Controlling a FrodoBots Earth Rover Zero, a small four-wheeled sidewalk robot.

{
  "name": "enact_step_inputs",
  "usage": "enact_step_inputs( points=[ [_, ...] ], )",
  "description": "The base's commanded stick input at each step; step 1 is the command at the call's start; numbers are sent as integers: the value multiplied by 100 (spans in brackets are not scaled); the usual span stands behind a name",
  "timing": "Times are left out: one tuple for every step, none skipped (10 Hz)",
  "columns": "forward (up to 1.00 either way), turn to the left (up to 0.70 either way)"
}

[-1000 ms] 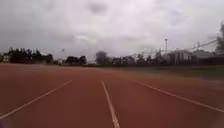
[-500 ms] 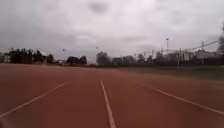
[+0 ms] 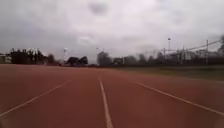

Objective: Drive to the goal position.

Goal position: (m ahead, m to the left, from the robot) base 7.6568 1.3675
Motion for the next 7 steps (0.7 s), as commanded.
enact_step_inputs(
  points=[
    [70,0],
    [70,0],
    [70,0],
    [70,0],
    [70,0],
    [70,0],
    [70,0]
  ],
)
